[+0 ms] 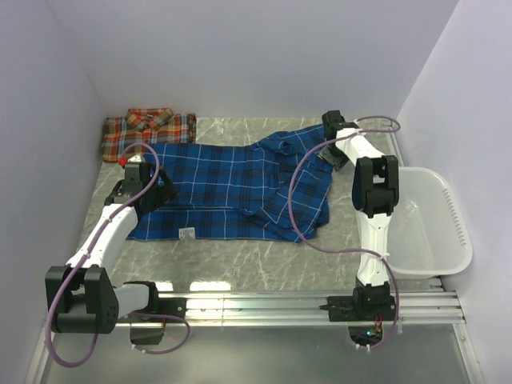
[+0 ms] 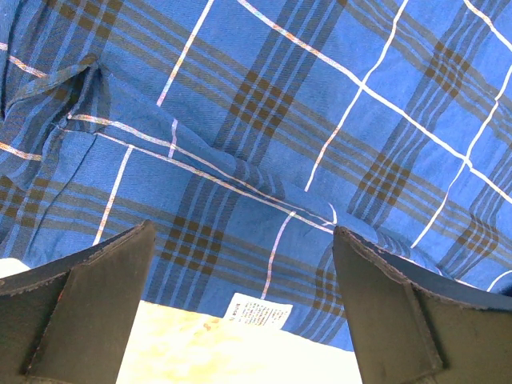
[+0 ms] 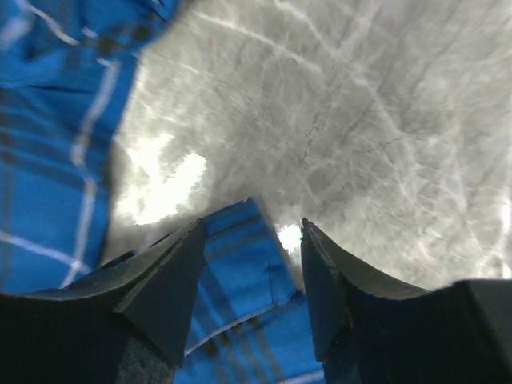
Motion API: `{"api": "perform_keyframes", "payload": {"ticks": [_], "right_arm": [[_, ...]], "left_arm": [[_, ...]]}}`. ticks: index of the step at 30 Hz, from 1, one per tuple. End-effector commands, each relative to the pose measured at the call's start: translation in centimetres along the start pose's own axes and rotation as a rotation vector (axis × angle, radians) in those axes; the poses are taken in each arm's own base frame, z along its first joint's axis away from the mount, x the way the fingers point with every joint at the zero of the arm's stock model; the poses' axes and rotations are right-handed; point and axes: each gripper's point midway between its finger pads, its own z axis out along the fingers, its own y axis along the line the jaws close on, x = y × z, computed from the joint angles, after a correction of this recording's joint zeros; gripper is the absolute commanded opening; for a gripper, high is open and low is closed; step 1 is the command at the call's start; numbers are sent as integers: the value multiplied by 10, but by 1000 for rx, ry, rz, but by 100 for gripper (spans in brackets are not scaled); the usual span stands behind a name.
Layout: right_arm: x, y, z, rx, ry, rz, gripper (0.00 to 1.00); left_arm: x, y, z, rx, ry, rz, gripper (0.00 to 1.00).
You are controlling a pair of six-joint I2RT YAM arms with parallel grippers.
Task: Fold and stack the long sleeve shirts
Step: Fold the shirt
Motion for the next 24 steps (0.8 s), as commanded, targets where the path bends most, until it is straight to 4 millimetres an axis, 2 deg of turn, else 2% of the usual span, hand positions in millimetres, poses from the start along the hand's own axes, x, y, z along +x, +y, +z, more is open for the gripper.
{"api": "perform_keyframes", "payload": {"ticks": [1,6,11,16,18,21,24], "right_arm": [[-11,5,3,4,-16,39,57],[-6,6,14,-14,60,13,40],[-3,7,18,-29,82,-28,31],[-1,6,14,-42,94,-52,38],[2,4,15,-44,95,-57,34],[3,3,15,-44,97,-63,35],[4,2,15,-44,99,-70,33]], "left_arm": [[-6,-7,-1,30,-26,15,99],[-7,-7,0,32,-26,14,99],[-6,-7,1,29,-21,15,99],[-5,-6,3,22,-15,16,99],[-5,-6,4,22,-12,16,99],[-4,-5,5,20,-8,16,99],[-4,-5,5,16,-11,15,99]]}}
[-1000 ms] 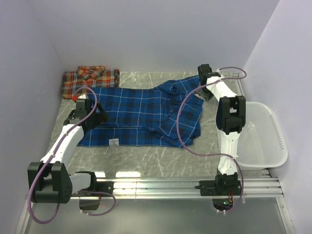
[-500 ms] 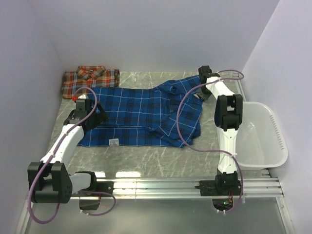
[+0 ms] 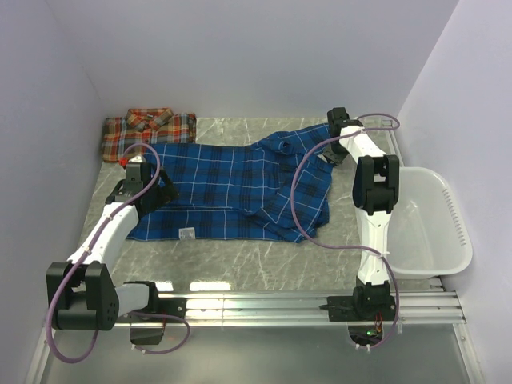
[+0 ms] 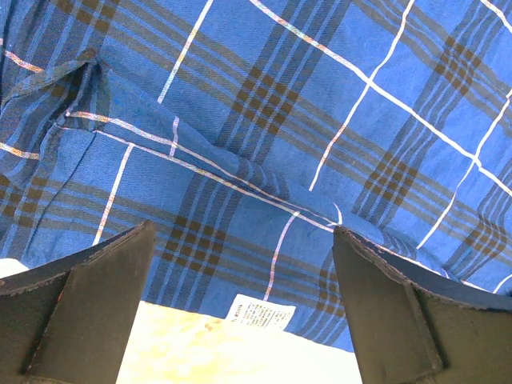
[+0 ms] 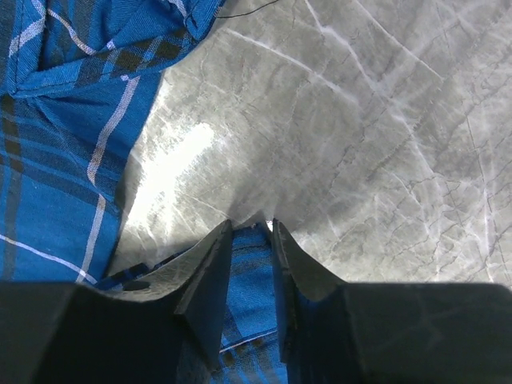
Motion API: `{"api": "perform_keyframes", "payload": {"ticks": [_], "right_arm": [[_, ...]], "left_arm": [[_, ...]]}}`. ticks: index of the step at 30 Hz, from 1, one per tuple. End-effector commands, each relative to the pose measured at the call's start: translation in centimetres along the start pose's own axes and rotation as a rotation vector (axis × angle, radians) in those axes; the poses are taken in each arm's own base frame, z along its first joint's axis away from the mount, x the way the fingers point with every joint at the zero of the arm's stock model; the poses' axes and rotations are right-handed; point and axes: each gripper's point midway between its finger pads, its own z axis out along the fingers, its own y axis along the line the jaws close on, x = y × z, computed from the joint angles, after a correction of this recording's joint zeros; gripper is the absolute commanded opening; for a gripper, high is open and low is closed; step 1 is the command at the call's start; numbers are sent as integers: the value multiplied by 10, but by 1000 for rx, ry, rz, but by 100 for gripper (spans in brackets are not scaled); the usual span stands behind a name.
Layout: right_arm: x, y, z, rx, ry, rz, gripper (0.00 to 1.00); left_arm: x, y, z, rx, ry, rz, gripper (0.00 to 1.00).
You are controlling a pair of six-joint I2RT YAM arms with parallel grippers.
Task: Fold and stack the long sleeve shirts
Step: Fold the shirt
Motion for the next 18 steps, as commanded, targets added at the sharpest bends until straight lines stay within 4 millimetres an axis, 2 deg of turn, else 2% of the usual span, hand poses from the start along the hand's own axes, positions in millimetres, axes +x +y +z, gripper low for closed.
{"api": "perform_keyframes", "payload": {"ticks": [1,6,7,8,9,11,14,18], "right_arm": [[3,-6,0,8,13,-12,32],[4,-9,-1,5,-1,-16,28],[4,-11,-1,7,-1,-18,21],[4,-10,-2,5,-1,-21,3],[5,-9,-2,-1,2,-22,0],[3,-8,-3,-12,-7,-24,0],[-7,-5,-14,-36,-40,-22,0],[-35,-2,-50,-73,-128,-22,0]], "left_arm": [[-8,-6,0,25,-26,15,99],[-8,-6,1,23,-27,13,99],[-7,-6,0,23,-26,13,99],[-8,-6,0,24,-28,13,99],[-8,-6,1,22,-28,13,99],[-8,-6,1,21,-27,13,99],[-8,-5,0,19,-29,13,99],[-9,-6,0,24,-32,11,99]]}}
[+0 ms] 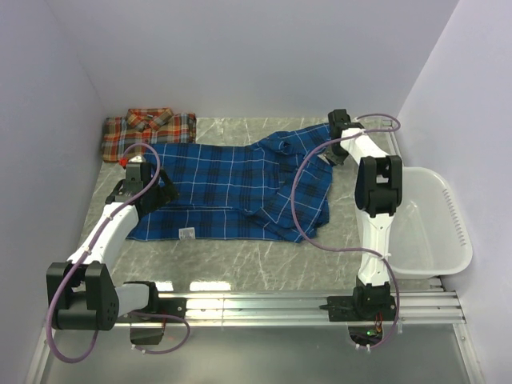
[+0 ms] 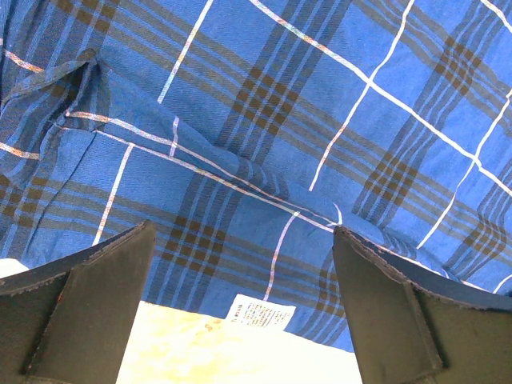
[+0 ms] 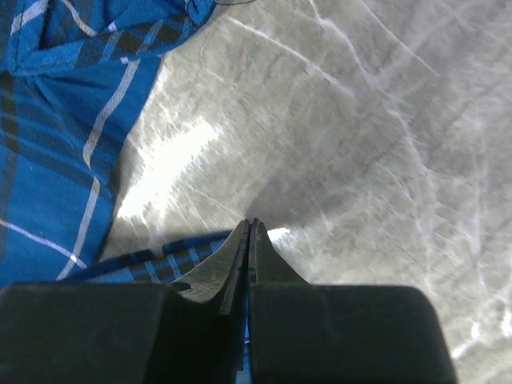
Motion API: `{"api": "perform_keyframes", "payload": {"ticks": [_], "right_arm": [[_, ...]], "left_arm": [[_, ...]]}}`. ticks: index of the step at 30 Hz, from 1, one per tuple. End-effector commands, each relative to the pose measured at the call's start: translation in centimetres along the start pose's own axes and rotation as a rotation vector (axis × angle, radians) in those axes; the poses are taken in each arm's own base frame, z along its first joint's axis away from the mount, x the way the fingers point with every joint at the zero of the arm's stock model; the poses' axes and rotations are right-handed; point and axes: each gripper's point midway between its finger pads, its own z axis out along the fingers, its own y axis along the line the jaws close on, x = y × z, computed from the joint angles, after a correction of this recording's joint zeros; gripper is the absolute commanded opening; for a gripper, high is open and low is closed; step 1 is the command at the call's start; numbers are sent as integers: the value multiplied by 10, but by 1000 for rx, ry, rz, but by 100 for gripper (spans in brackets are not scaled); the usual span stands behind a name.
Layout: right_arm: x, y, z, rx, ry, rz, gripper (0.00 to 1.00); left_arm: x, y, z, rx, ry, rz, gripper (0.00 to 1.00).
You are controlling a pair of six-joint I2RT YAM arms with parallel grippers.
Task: Fold and stack the long sleeve shirts
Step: Fold the shirt
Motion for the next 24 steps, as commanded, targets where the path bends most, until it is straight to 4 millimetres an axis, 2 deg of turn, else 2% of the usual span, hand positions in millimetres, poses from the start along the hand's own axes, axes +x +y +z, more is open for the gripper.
{"api": "perform_keyframes", "payload": {"ticks": [1,2,4,5,8,10,11,13,14,16,17,20,24], "right_arm": [[-42,4,-53,-52,-127,7,0],[-56,6,-71,-77,-166,17,0],[-68,8,-90,-105,-209,10,0],[-81,11,-111,-134,-255,21,0],[-104,21,-147,-211,-333,11,0],[-120,25,-178,-267,-390,-1,0],[-132,30,-201,-315,-438,4,0],[-140,40,-226,-386,-485,-30,0],[-150,46,-247,-445,-535,-31,0],[-150,60,-271,-532,-572,-85,0],[-157,66,-290,-584,-614,-88,0],[-159,86,-322,-703,-674,-146,0],[-154,112,-350,-817,-732,-253,0]], "left_arm": [[-9,-7,-1,27,-32,11,99],[-8,-7,-1,29,-29,10,99],[-8,-8,-1,33,-30,10,99],[-9,-8,-2,37,-31,9,99],[-9,-9,-3,43,-33,9,99],[-8,-10,-3,46,-31,8,99],[-8,-10,-3,48,-32,8,99],[-8,-10,-3,47,-31,8,99],[-8,-10,-4,48,-32,8,99],[-9,-10,-4,50,-35,7,99],[-9,-10,-4,50,-35,7,99],[-9,-10,-4,53,-35,10,99],[-9,-14,-5,71,-35,13,99]]}}
